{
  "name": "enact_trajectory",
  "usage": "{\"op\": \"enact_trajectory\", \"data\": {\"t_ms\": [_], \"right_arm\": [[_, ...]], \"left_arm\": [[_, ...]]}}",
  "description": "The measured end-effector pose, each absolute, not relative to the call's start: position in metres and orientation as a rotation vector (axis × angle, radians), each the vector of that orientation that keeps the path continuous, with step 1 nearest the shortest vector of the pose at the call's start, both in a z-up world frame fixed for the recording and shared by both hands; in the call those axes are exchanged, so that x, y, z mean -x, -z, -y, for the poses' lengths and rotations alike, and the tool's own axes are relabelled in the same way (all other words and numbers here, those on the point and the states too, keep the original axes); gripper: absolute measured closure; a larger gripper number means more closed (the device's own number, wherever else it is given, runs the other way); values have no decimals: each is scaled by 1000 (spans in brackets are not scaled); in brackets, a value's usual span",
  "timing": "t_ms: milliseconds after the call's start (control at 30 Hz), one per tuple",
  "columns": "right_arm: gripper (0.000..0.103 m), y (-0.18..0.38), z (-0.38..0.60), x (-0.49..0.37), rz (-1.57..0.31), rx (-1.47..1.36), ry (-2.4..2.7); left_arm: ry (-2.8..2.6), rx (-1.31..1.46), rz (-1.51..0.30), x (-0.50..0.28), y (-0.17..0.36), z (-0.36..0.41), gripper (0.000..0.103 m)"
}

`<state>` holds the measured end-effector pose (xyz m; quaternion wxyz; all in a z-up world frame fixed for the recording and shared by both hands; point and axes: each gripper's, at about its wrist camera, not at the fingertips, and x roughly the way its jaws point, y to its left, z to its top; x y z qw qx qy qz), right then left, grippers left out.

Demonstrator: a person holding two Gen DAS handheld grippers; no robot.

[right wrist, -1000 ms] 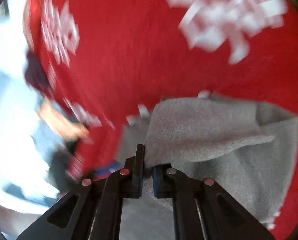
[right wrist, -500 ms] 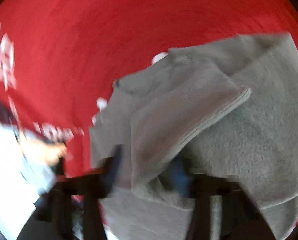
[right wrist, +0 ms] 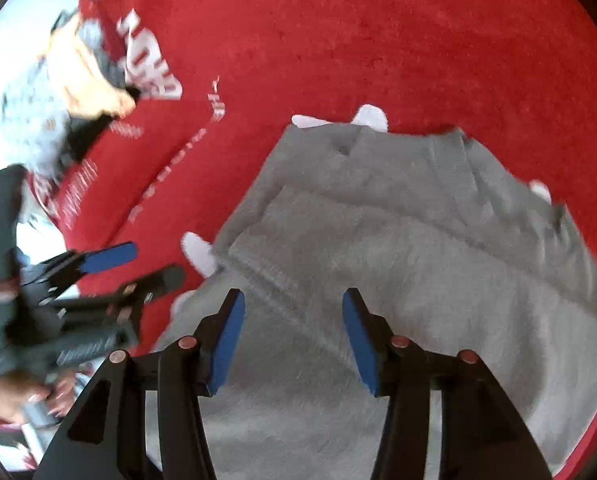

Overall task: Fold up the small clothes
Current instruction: 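Fold the held sleeve across the body and open the right gripper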

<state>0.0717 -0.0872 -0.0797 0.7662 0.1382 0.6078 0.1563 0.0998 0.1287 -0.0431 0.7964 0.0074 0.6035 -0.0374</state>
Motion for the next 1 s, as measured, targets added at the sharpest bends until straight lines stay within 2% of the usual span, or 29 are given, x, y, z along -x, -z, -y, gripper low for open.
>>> {"op": "enact_trajectory", "data": {"t_ms": [233, 433, 533, 633, 800, 900, 967, 1000], "right_arm": [[48, 97, 262, 29, -1291, -837, 113], [50, 128, 328, 80, -1226, -1125, 303], [96, 136, 343, 82, -1163, -1217, 323], [96, 122, 355, 87, -1122, -1153, 329], [94, 131, 363, 97, -1190, -1118, 301], [80, 117, 359, 94, -1239, -1043, 244], [58, 108, 350, 93, -1283, -980, 208], [54, 103, 344, 93, -1302, -949, 187]], "left_arm": [[224, 7, -1272, -110, 42, -87, 29], [259, -20, -1348, -124, 79, -35, 29], [230, -64, -1353, -124, 84, -28, 29], [220, -141, -1349, -120, 86, -26, 29], [208, -181, -1371, -116, 95, -27, 29], [197, -181, -1386, -112, 89, -27, 29], [201, -198, -1407, -107, 86, -26, 29], [203, -207, -1417, -104, 84, -25, 29]]}}
